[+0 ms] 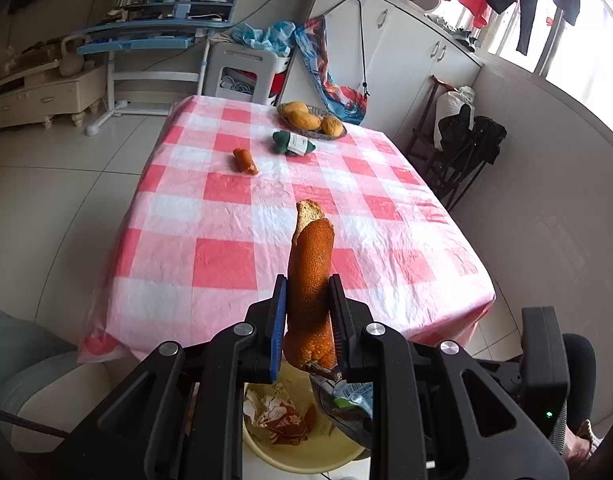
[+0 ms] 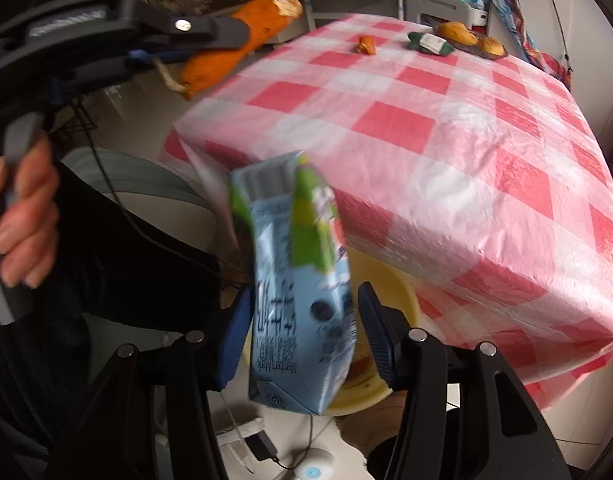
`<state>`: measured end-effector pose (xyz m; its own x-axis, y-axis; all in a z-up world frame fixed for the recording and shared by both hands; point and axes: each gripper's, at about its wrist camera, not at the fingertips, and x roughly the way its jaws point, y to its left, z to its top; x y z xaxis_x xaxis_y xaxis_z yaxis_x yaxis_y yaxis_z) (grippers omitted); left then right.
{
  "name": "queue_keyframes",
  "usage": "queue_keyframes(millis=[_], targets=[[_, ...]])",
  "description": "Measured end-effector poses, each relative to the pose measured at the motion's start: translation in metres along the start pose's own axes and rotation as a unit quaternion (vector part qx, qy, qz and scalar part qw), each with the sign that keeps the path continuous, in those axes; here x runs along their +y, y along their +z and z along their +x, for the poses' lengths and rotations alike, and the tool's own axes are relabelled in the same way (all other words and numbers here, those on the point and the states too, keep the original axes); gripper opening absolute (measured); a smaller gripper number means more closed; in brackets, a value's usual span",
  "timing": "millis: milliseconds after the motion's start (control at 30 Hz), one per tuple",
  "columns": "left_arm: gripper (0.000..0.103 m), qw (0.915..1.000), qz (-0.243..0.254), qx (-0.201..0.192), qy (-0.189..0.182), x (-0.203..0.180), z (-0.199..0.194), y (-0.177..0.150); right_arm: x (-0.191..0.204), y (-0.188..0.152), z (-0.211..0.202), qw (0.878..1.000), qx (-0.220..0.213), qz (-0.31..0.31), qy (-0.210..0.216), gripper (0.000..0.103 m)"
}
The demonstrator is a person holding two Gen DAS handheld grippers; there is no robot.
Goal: Collect trash
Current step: 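Drop the carton into the basin with the right gripper while the left holds the sweet potato, then open the left gripper to drop the sweet potato into the basin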
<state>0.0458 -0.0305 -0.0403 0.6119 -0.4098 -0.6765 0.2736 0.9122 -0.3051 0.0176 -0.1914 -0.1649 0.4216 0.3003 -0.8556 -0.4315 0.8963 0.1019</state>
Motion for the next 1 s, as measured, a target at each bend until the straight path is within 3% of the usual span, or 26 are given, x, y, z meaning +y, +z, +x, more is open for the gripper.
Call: queue_keyframes(millis=[100,267,467,633,733,833,1000], targets=[[0.020,0.9998,0.013,0.017,-0.002,-0.008,0.000,-0.015,-0.019,-0.003,-0.002,0.999,0.001,0.043,-0.005,0.059],[0.020,0.9977,0.041,0.053,-0.010,-0.027,0.005,-0.039,-0.047,-0.002,-0.029,0.991,-0.073,0.111,-0.025,0.069],[0.024,0.9835,0.102,0.149,-0.004,-0.050,0.035,-0.066,-0.077,-0.007,-0.045,0.971,-0.135,0.194,-0.029,0.077],[0.058,0.9907,0.088,0.104,0.002,-0.045,0.019,-0.056,-0.090,-0.007,-0.043,0.963,-0.140,0.229,-0.033,0.077],[0.070,0.9964,0.056,0.062,0.008,-0.034,0.007,-0.044,-0.090,-0.008,-0.040,0.962,-0.138,0.230,-0.044,0.078],[0.079,0.9993,0.019,0.025,0.022,-0.019,-0.004,-0.035,-0.087,-0.009,-0.038,0.963,-0.143,0.221,-0.056,0.078],[0.083,0.9986,-0.038,-0.010,0.035,0.004,-0.015,-0.028,-0.080,-0.006,-0.038,0.964,-0.156,0.202,-0.070,0.078]])
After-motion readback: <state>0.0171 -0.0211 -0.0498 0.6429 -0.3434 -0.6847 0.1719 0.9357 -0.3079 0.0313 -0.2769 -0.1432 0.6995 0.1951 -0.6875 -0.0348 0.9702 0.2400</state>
